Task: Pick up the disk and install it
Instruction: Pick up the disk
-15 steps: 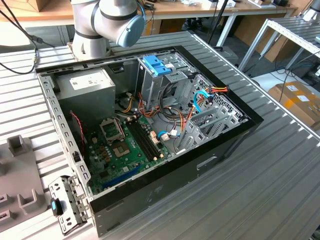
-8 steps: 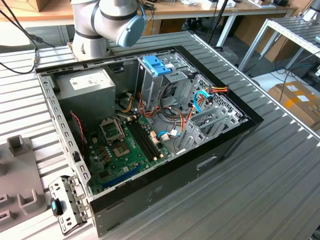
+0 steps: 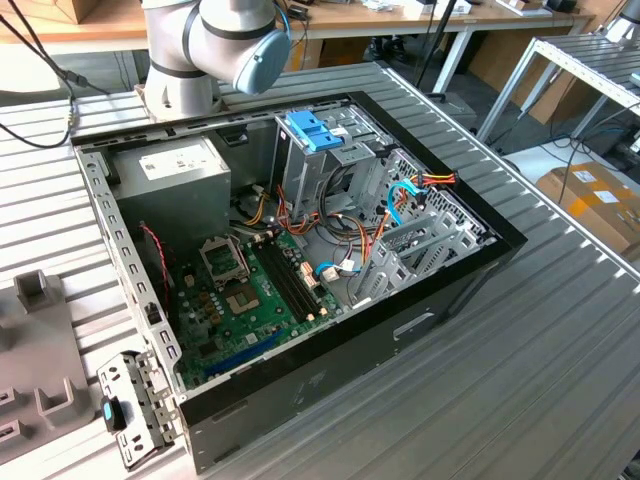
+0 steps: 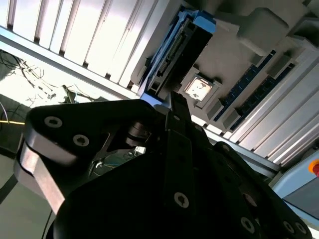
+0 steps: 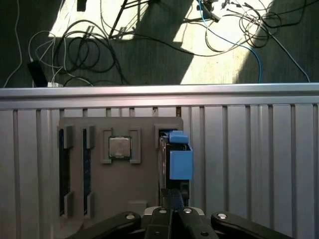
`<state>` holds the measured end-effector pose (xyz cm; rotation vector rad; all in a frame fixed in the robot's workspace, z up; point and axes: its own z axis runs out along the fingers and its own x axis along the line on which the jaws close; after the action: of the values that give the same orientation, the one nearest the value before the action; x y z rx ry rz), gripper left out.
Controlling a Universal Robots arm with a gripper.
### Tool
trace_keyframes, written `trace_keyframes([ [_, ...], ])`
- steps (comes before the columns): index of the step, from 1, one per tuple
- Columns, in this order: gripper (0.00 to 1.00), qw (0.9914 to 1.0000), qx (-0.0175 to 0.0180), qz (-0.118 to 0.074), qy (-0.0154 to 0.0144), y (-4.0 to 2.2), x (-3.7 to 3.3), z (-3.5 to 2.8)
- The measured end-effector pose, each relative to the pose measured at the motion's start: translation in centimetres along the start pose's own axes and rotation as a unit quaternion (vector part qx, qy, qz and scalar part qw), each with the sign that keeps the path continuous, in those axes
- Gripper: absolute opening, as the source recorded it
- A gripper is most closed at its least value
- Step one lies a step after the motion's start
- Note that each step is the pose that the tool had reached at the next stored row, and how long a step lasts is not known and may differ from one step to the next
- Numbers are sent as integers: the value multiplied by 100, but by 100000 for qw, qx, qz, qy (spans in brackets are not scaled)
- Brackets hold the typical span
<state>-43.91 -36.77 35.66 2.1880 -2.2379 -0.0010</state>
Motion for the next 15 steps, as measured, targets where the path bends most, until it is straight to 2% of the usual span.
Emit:
trace_keyframes([
  [2, 11, 100000, -5, -18, 4, -56, -2, 1],
  [4, 11, 100000, 2, -17, -2, -77, -7, 14],
  [11, 11, 100000, 0, 275, -91, -67, -90, 52],
  [15, 11, 99999, 6, 390, -95, -39, -94, 74],
])
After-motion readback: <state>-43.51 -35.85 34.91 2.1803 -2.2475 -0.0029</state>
